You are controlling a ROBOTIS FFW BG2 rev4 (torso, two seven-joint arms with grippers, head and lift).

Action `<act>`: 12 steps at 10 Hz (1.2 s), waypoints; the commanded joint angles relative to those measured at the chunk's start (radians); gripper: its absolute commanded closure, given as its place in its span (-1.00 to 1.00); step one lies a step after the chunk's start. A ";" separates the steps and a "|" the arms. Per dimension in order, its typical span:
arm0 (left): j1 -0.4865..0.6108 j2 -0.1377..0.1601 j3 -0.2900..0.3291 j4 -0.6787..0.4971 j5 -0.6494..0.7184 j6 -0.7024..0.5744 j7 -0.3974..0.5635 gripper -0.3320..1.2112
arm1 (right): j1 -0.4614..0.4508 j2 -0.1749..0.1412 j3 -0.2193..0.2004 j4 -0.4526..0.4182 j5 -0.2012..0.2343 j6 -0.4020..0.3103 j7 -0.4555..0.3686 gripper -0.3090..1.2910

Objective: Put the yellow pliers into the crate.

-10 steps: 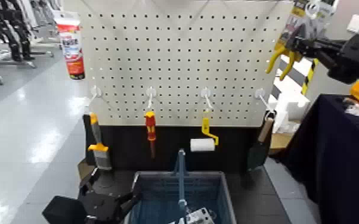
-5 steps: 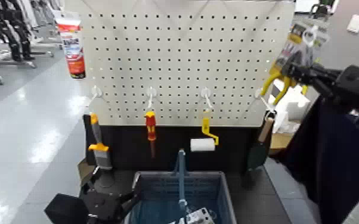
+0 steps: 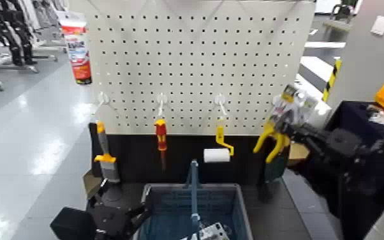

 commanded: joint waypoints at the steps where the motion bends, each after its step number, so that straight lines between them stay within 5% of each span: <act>1: 0.000 0.004 -0.001 0.000 0.002 -0.001 0.003 -0.38 | 0.057 0.038 0.046 0.056 0.021 -0.001 -0.002 0.77; 4: 0.000 0.004 0.000 0.000 0.002 0.001 0.003 -0.38 | 0.100 0.055 0.104 0.128 0.027 -0.007 -0.001 0.77; 12: -0.002 0.004 -0.003 0.000 0.002 0.001 0.003 -0.38 | 0.099 0.038 0.239 0.272 0.058 -0.011 0.013 0.77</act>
